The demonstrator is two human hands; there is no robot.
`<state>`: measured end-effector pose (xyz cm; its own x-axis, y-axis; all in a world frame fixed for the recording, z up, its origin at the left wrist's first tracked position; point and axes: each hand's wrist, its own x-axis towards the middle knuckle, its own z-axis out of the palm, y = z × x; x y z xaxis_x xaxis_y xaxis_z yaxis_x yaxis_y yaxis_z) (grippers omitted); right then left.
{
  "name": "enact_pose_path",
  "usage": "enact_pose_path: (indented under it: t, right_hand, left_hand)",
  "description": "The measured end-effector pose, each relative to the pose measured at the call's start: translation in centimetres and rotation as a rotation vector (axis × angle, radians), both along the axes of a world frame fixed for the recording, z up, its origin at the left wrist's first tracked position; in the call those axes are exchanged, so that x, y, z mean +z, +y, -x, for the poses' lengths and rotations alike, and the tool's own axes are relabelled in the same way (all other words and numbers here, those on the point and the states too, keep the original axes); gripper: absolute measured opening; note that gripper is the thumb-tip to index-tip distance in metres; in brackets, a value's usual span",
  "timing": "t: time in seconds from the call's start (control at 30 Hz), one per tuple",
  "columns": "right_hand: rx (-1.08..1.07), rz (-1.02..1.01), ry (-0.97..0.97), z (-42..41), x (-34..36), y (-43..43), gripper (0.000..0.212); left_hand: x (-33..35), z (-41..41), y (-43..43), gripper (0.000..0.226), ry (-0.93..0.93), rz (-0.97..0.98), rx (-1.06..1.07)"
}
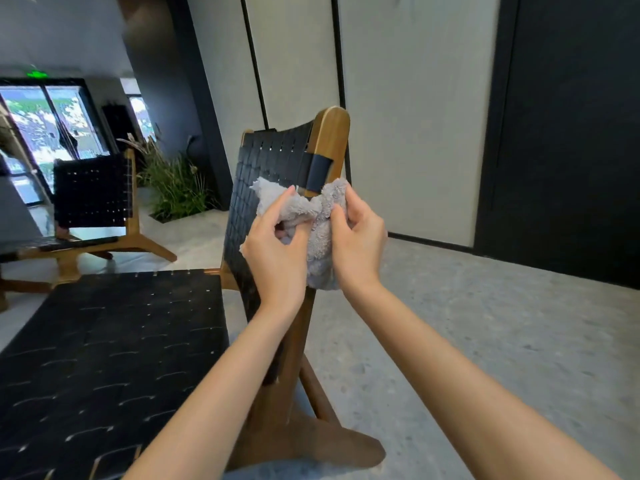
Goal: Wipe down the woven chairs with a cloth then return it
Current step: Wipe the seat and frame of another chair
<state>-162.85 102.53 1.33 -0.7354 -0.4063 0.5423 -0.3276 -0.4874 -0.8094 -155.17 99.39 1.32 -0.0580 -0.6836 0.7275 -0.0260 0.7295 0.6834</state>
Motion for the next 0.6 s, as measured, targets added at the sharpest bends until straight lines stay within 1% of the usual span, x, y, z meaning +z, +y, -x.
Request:
enact_pose_path:
  t: [0.17,0.27,0.43,0.6]
  right_hand:
    - [-0.04,0.058,0.032,2.6,5.9,-0.1,0.039]
    - [-0.046,0.052,0.052,2.9,6.7,0.0,0.04]
    - [-0.042,-0.025,0.106,1.9,2.4,0.0,0.04]
    - [0.001,-0.125,0.075,-0.4,-4.1,0.3,0.039]
  left_hand:
    - [6.7,2.5,-0.3,0.04,-0.031,0.099,-0.038]
    - [7.6,2.9,-0.9,0.041,-0.059,0.114,-0.044]
    - [4.4,1.1,-1.0,0.038,-0.087,0.128,-0.029]
    - [-2.5,-2.5,-1.2,0.038,-0.119,0.015,-0.042]
